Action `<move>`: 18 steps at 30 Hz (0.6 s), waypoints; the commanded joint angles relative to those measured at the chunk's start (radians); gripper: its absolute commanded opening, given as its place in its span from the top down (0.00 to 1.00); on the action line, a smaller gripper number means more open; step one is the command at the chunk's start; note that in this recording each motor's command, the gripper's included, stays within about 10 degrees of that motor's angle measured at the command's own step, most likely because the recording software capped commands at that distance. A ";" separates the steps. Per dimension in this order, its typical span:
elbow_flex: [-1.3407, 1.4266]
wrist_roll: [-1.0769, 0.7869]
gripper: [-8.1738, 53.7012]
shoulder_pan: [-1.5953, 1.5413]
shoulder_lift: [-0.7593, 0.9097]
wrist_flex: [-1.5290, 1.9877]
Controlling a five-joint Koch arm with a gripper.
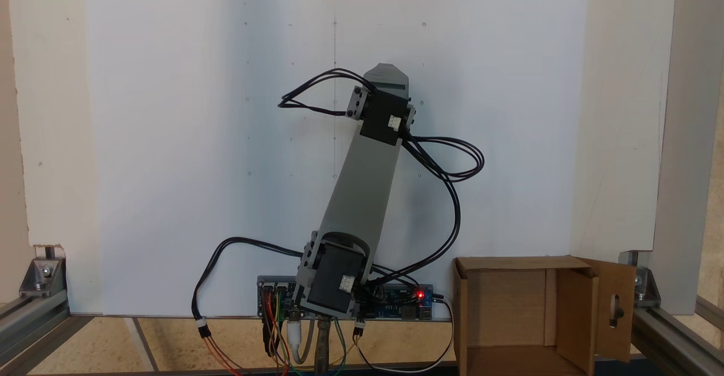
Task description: Grasp a green dice and put it in the bin.
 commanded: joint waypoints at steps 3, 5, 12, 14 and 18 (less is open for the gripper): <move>-0.021 0.038 0.20 -0.005 -0.009 -0.015; -0.021 0.037 0.23 -0.005 -0.009 -0.023; -0.021 0.037 0.25 -0.006 -0.018 -0.028; -0.021 0.037 0.29 -0.006 -0.018 -0.029; -0.021 0.037 0.29 -0.008 -0.018 -0.029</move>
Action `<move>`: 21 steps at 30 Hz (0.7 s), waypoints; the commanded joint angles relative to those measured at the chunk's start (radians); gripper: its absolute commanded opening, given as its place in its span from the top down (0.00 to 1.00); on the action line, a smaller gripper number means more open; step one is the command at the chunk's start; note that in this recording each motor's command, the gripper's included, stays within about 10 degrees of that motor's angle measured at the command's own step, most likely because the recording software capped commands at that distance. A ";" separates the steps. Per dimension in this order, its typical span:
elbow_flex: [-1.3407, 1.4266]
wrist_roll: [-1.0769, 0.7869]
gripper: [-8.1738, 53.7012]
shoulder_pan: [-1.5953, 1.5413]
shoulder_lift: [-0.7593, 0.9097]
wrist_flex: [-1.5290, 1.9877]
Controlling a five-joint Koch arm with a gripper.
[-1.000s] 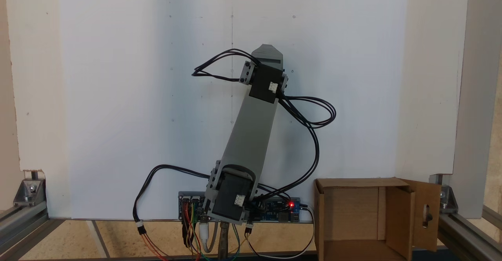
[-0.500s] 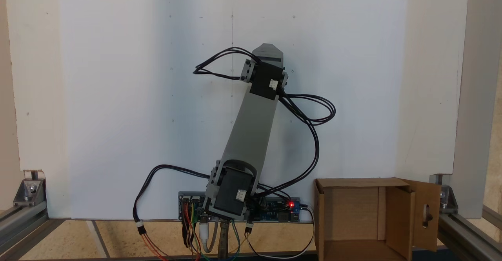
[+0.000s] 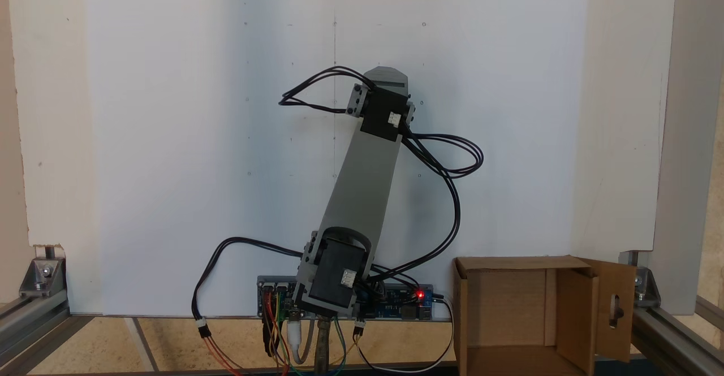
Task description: Grasp a green dice and put it in the bin.
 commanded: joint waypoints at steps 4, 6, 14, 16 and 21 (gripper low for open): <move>-0.020 0.037 0.40 -0.006 0.005 -0.003; -0.020 0.037 0.41 -0.006 0.003 -0.005; -0.020 0.037 0.68 0.011 0.003 -0.061; -0.020 0.037 0.68 0.009 0.003 -0.060; -0.025 0.038 0.68 0.017 0.126 0.026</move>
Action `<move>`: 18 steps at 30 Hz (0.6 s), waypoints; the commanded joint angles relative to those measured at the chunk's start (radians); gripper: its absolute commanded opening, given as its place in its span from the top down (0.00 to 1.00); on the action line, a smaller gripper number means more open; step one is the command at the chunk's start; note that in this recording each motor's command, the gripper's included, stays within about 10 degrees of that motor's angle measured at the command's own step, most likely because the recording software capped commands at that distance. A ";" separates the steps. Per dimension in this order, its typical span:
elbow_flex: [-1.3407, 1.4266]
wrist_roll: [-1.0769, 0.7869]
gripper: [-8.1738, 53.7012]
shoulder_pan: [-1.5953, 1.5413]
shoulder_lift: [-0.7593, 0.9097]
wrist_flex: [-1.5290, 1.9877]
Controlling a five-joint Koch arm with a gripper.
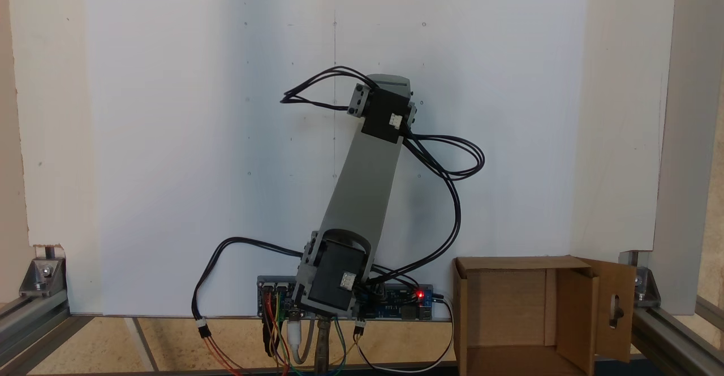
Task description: Grasp a green dice and put it in the bin.
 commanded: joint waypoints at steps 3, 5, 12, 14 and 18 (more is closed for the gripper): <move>-0.061 0.038 0.68 0.018 0.190 0.186; -0.143 0.049 0.68 0.035 0.244 0.303; -0.509 0.063 0.68 0.107 0.310 0.688; -0.540 0.063 0.68 0.149 0.310 0.698; -0.541 0.040 0.68 0.321 0.310 0.663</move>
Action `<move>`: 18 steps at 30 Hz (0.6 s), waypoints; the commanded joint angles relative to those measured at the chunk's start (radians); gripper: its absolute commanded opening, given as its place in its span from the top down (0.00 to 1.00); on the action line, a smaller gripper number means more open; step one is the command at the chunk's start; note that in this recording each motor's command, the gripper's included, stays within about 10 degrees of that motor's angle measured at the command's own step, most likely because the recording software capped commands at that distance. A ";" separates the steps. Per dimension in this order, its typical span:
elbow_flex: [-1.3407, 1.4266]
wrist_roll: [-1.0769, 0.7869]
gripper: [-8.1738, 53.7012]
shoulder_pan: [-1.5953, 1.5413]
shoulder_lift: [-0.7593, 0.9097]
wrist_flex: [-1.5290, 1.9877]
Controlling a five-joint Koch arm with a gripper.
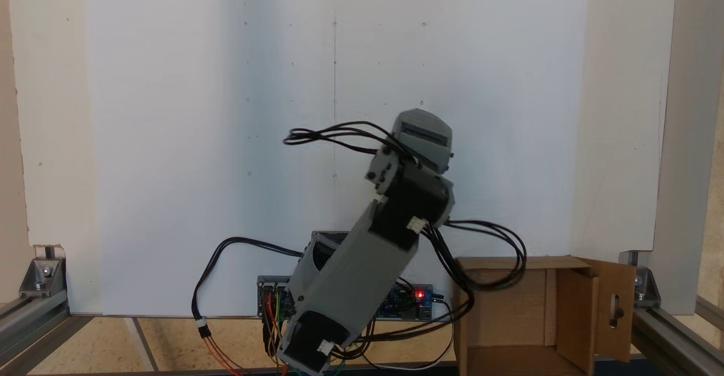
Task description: Grasp a green dice and put it in the bin.
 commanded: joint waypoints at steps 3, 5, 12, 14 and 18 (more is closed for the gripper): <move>-0.055 -0.051 0.68 0.238 0.026 -0.037; -0.100 -0.095 0.68 0.374 0.026 -0.028; -0.270 -0.199 0.68 0.908 -0.048 -0.049; -0.296 -0.210 0.68 1.022 -0.091 -0.075; -0.298 -0.287 0.68 1.163 -0.204 -0.137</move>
